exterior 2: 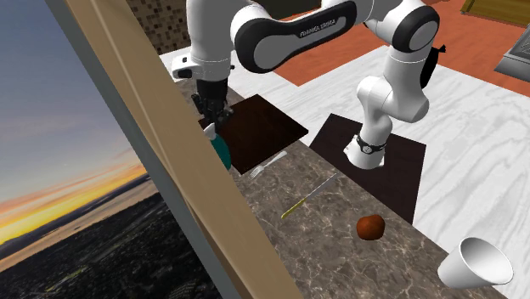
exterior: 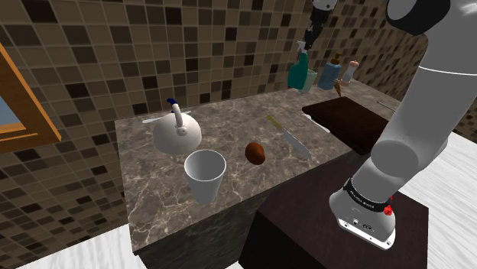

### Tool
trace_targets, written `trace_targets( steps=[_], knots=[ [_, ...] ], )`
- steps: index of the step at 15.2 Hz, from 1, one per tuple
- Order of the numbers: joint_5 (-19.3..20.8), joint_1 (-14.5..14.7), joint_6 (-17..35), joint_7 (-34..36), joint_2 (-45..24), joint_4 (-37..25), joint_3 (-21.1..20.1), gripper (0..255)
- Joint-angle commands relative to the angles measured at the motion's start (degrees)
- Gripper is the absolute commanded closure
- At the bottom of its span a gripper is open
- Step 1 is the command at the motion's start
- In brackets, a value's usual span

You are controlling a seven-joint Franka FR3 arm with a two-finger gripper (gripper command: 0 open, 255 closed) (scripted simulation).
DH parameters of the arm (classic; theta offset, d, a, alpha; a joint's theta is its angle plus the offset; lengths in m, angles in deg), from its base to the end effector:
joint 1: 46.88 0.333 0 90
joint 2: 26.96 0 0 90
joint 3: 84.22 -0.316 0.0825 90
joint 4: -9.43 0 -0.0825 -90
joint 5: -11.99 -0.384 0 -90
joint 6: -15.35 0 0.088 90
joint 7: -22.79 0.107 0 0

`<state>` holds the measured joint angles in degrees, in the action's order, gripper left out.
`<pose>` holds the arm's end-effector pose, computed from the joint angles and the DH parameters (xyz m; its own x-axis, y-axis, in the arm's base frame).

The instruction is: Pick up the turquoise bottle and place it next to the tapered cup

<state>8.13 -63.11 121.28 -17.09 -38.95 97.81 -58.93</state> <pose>0.4935 -0.3968 0.5503 0.9968 -0.0261 0.0754 -0.0330 -0.9952 0.0921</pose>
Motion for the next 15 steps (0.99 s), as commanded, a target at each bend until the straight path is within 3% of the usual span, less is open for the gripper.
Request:
trace_targets(
  steps=[1,15],
  knots=[
    [0.00,-0.11,-1.48,-0.08,0.03,-1.45,0.06,255],
    [-1.43,-1.71,-13.65,-0.78,-3.07,-16.48,0.38,255]
  ],
)
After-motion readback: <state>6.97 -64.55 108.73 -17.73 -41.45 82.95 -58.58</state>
